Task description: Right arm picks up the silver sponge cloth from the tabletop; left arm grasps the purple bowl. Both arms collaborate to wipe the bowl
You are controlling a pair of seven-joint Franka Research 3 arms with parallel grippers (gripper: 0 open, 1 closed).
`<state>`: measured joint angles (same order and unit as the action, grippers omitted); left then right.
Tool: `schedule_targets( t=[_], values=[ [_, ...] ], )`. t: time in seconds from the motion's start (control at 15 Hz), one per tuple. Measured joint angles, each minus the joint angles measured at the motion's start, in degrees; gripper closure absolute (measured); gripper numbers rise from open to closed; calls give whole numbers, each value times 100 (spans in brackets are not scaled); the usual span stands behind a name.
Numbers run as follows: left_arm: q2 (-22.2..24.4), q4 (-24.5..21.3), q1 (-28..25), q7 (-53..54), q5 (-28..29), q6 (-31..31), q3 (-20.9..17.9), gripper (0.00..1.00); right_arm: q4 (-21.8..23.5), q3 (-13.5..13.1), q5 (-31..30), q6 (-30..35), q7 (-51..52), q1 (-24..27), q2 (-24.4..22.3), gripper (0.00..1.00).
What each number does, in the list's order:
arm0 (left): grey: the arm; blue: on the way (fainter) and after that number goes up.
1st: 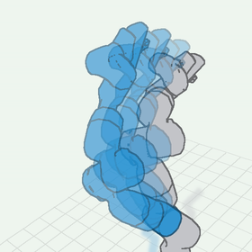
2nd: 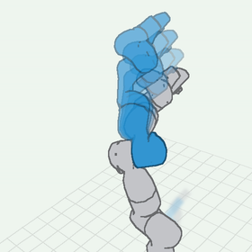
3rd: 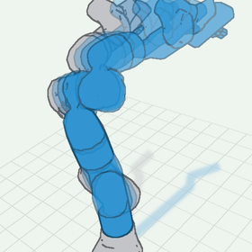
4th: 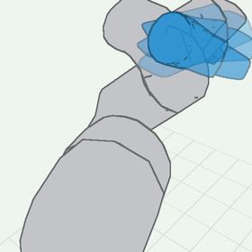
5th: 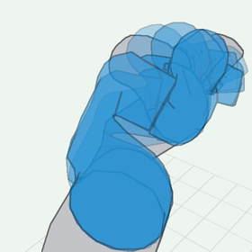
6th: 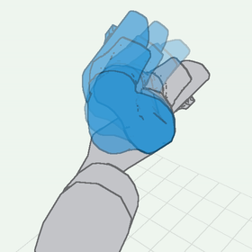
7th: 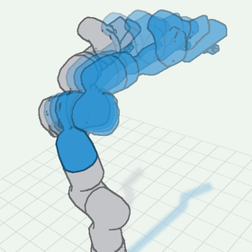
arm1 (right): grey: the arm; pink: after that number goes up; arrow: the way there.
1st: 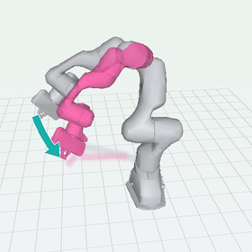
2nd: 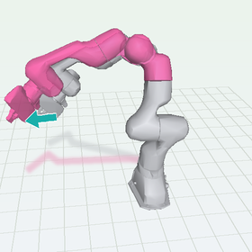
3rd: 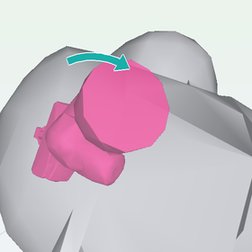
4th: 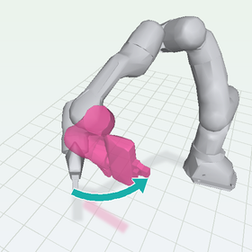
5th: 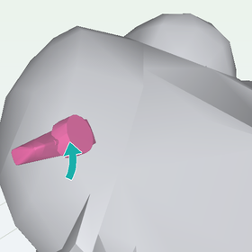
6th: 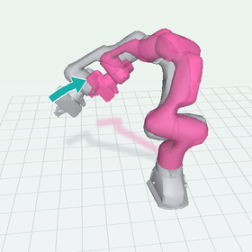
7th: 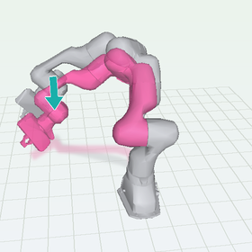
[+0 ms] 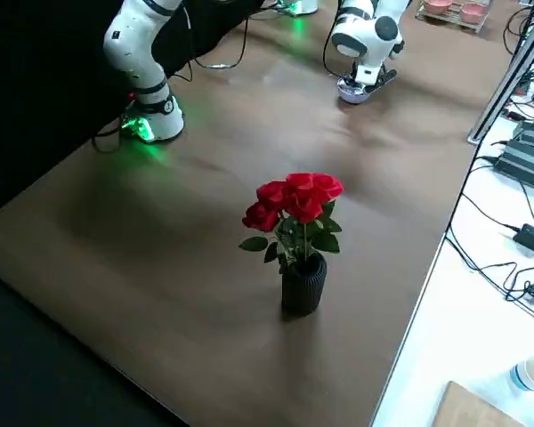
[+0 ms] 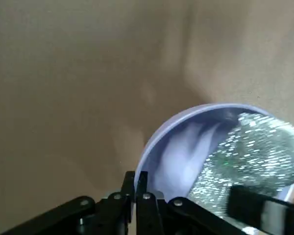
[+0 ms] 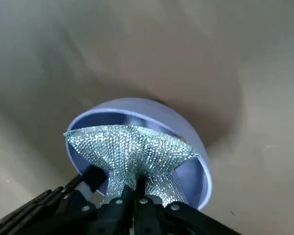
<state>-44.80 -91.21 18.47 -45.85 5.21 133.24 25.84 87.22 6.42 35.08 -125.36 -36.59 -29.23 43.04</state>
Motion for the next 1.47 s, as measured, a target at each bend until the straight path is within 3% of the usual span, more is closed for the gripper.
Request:
schedule_targets(
  t=[0.33, 1.13, 1.47],
  values=[
    [0, 1, 0, -13, 0, -1, 0, 95, -9, -5, 283, -17, 336, -30, 244, 98],
    [0, 13, 6, -22, 0, -1, 3, 95, -52, -99, 205, -24, 757, 15, 323, 98],
    [3, 26, 12, -22, 0, -16, 4, 95, -65, -26, 608, -392, 757, -16, 453, 98]
  ],
)
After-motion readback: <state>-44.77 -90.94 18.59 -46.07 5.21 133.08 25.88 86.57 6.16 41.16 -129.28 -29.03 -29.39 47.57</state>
